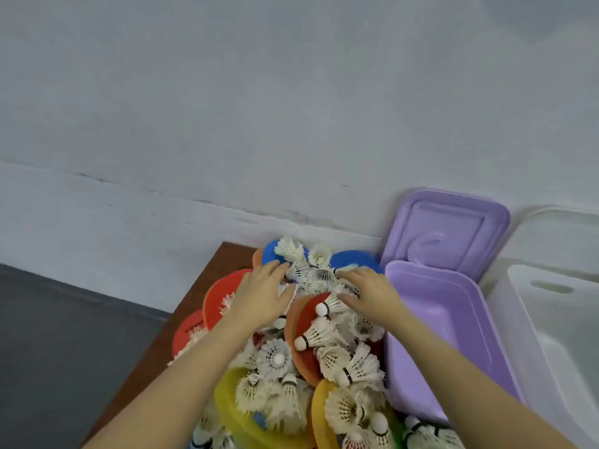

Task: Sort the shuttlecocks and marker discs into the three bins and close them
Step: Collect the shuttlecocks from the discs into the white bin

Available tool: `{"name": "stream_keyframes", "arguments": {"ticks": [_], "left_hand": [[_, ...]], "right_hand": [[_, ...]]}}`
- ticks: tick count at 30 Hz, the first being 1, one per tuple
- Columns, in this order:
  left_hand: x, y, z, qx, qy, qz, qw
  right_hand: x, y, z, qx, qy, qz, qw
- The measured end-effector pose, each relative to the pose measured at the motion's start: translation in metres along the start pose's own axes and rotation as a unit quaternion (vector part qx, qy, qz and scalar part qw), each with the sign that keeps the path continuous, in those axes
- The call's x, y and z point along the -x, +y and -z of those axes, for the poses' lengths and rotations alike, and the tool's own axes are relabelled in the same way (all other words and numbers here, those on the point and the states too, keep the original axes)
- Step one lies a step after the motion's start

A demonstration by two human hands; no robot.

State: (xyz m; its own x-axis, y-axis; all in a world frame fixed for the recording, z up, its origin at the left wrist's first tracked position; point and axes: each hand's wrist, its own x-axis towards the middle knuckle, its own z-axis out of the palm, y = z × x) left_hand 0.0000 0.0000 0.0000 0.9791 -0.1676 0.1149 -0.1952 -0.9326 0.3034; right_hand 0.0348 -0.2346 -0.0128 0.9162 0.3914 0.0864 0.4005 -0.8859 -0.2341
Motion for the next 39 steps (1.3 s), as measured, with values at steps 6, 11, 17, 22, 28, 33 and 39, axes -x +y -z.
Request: {"name": "stream_keyframes", "arguments": {"ticks": [6,11,17,22,28,33,39], "left_hand": [[-0.006,-0.024,-0.050,0.008,-0.053,0.007,0.999],[-0.010,-0.038,-0.068,0.024,-0.025,0.015,0.999],[-0.006,-0.041,-0.065,0.123,0.019,-0.022,0.992],[-0.008,-0.035,-0.047,0.108,0.092,-0.089,0.986],[-0.020,0.000,-0.026,0.115,0.127,-0.144,0.975],[-0.023,0.060,-0.032,0.138,0.122,-0.153,0.971],[-0.039,0.176,-0.041,0.182,0.141,-0.183,0.956]], "right_hand": [[-0.012,0.000,-0.051,0.013,-0.076,-0.013,0.997],[-0.015,0.003,-0.073,0.019,-0.064,-0.025,0.997],[-0.011,-0.002,-0.078,0.023,0.096,0.028,0.995],[-0.003,-0.005,-0.055,0.003,0.183,0.049,0.982],[0.019,0.017,-0.023,-0.021,0.241,0.029,0.970],[0.057,0.057,0.007,-0.011,0.270,0.010,0.963],[0.119,0.132,0.064,0.011,0.310,-0.018,0.950]]}}
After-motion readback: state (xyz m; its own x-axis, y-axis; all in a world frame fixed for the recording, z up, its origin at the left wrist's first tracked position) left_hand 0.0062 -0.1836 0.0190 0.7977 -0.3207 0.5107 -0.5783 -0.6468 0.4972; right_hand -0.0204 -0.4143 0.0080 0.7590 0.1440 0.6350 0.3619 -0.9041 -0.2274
